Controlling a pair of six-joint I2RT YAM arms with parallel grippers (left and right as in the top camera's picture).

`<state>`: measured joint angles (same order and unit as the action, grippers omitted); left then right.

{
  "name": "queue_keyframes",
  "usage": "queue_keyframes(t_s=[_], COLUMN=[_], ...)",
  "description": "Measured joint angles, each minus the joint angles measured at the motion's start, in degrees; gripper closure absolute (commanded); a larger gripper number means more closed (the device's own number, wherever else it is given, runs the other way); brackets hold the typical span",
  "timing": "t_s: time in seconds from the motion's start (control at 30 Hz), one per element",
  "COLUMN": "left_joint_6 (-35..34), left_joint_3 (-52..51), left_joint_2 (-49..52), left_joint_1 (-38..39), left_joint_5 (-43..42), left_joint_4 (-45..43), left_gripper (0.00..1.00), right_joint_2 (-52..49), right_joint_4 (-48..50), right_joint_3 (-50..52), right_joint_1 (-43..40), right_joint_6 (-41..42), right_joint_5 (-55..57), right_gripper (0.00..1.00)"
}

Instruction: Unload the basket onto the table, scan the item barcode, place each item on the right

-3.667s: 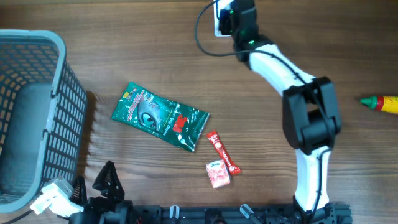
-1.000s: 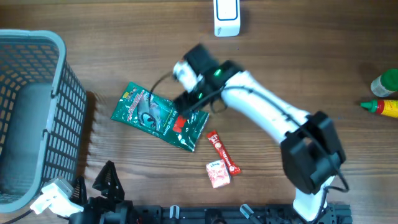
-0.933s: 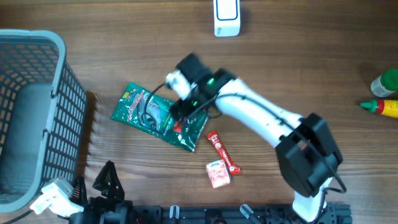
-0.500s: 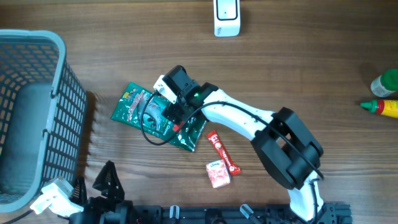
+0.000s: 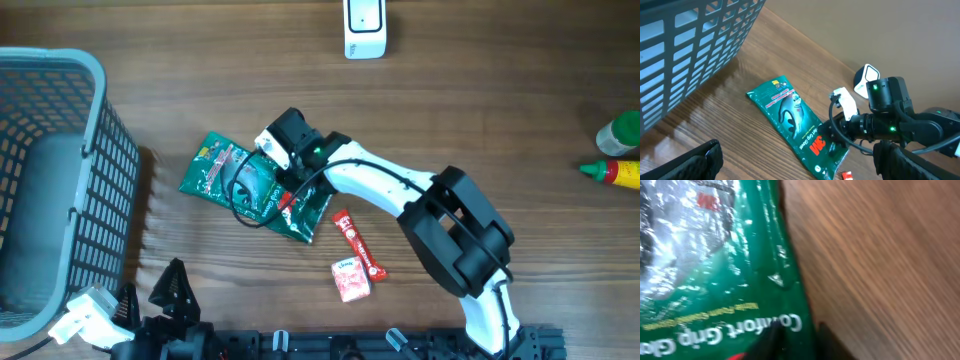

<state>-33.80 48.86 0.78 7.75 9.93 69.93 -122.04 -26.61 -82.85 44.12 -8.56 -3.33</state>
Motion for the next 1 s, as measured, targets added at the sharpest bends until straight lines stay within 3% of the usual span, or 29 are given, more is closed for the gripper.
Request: queue_keyframes(t_s=[0.2,0.47,0.77,1.0], left_joint_6=[0.0,0.0,0.0,0.0], left_joint_3=[0.0,0.0,0.0,0.0], left_joint_2=[0.0,0.0,0.0,0.0], left_joint_1=[0.0,0.0,0.0,0.0], left_joint_5=[0.0,0.0,0.0,0.0], left_joint_4=[0.0,0.0,0.0,0.0], left_gripper=[0.0,0.0,0.0,0.0], right_joint_2=[0.1,1.7,13.2,14.2], right_joint_4=[-7.2,-15.6,-26.2,-34.5], right_joint_3=[-0.7,-0.8,-0.4,-0.3], right_joint_1=[-6.8,-20.0,-18.8,-18.8], right_joint_6=[8.5,9.7,12.7,15.7], right_joint_5=[2.2,3.7,7.5,8.5], right_gripper=[0.96,0.96,0.95,0.95])
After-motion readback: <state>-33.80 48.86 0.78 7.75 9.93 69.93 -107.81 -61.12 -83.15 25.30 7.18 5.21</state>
